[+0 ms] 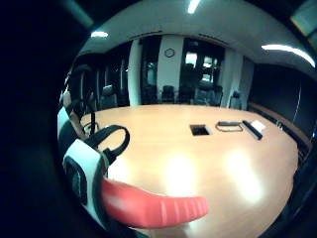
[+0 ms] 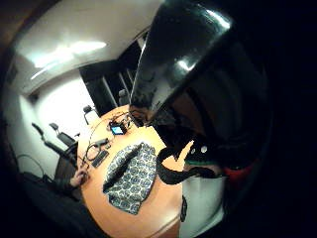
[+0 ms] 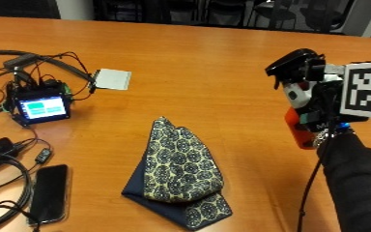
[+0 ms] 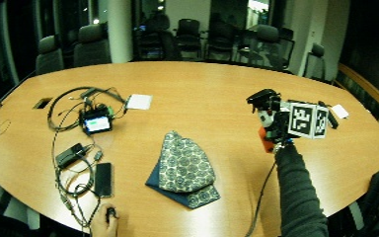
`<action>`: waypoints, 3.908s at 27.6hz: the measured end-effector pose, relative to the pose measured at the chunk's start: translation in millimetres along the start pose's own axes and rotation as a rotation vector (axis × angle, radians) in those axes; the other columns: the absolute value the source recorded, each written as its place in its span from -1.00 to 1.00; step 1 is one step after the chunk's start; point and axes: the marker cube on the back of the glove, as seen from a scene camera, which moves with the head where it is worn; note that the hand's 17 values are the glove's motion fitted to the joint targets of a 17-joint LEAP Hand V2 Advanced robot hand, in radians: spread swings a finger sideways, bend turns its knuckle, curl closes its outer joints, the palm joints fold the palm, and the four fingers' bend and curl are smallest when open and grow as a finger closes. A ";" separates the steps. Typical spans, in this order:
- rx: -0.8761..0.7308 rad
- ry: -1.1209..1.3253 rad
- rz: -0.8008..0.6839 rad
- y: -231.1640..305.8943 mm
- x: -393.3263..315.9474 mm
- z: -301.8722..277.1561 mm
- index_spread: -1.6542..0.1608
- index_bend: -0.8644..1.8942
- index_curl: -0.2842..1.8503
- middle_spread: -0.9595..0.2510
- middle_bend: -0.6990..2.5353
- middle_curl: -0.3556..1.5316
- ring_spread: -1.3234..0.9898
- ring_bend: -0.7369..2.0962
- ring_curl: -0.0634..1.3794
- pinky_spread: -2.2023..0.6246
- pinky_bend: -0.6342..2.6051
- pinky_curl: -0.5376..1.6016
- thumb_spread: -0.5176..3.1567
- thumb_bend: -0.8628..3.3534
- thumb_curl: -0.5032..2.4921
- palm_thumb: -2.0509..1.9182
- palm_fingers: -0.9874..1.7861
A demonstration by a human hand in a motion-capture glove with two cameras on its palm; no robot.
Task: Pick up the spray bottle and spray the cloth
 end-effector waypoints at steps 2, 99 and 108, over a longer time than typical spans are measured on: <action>-0.014 0.009 -0.059 -5.4 -12.8 -3.3 0.51 -0.24 -0.28 0.22 -0.27 -0.04 -0.03 0.07 -0.26 0.30 -0.24 -0.10 -0.19 -0.60 -0.28 0.42 0.71; -0.151 -0.786 0.312 -16.9 -254.6 103.2 0.52 -0.25 -0.24 0.24 -0.27 -0.05 -0.02 0.08 -0.27 0.32 -0.23 -0.10 -0.19 -0.60 -0.27 0.43 0.68; -0.156 -0.761 0.402 18.2 -246.9 144.2 0.52 -0.25 -0.24 0.25 -0.27 -0.05 -0.02 0.07 -0.27 0.33 -0.23 -0.10 -0.18 -0.60 -0.27 0.43 0.68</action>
